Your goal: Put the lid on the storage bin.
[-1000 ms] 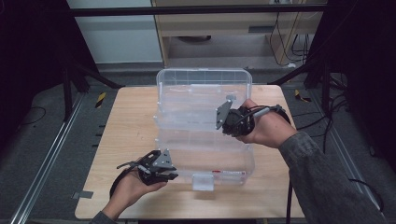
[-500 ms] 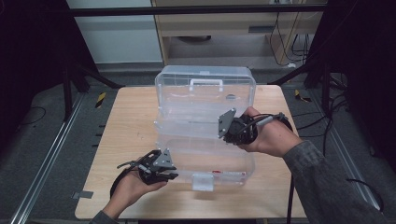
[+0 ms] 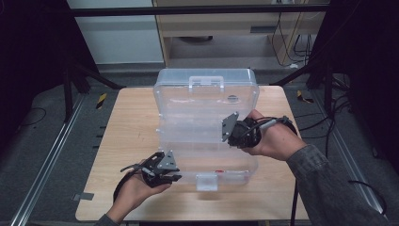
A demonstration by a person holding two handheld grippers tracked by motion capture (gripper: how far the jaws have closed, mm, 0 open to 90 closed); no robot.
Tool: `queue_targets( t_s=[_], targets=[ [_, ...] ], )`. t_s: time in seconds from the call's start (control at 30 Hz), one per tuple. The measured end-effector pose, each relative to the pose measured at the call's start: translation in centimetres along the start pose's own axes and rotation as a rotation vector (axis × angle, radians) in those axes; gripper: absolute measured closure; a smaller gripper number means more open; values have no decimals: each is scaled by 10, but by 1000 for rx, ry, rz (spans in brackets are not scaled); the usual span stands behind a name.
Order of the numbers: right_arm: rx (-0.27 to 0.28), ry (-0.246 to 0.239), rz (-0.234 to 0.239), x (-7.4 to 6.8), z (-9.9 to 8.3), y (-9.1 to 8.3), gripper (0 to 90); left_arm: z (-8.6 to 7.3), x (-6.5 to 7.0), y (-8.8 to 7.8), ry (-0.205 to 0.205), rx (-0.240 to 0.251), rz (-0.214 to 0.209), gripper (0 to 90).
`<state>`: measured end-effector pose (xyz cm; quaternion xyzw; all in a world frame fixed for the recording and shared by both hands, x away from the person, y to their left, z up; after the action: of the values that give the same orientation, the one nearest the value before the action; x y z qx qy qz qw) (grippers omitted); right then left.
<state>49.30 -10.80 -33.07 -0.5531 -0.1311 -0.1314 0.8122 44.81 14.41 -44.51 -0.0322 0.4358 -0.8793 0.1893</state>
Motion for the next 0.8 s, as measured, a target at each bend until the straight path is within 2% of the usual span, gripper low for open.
queue_targets(
  t_s=[0.13,0.2,0.3,0.33,0.4,0.5,0.57,0.77,0.8],
  targets=[
    [3,-3,2,-3,-1,0,862,0,0,0,0,5,0,740],
    [4,-9,5,-5,-1,0,863,-2,5,0,-63,6,4,739],
    [0,-7,8,-8,-2,1,864,-2,5,0,-58,7,5,738],
    [-1,-5,7,-8,-2,1,863,-2,4,0,-43,9,3,738],
    [-3,-9,7,-9,-2,1,862,-2,5,0,-60,9,3,736],
    [-6,-5,10,-9,-3,1,864,-2,4,0,-50,8,4,733],
    [-2,-3,19,-10,-2,1,864,-3,5,-1,-66,10,4,732],
    [0,-5,25,-14,-3,1,864,-4,5,-1,-60,11,10,724],
    [1,-3,28,-15,-3,1,864,-5,15,-1,-210,15,41,723]
  ],
)
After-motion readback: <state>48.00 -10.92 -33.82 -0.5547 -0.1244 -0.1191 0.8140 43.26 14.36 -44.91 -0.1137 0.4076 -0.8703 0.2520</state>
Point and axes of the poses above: each handheld gripper's, and its own axes: y roughly forward along the jaws, z roughly out of its top, x roughly to its right, the point moved 3 cm from there along y, roughly forward along the jaws, and after that the axes turned 3 degrees about x, right-handed, at the moved point
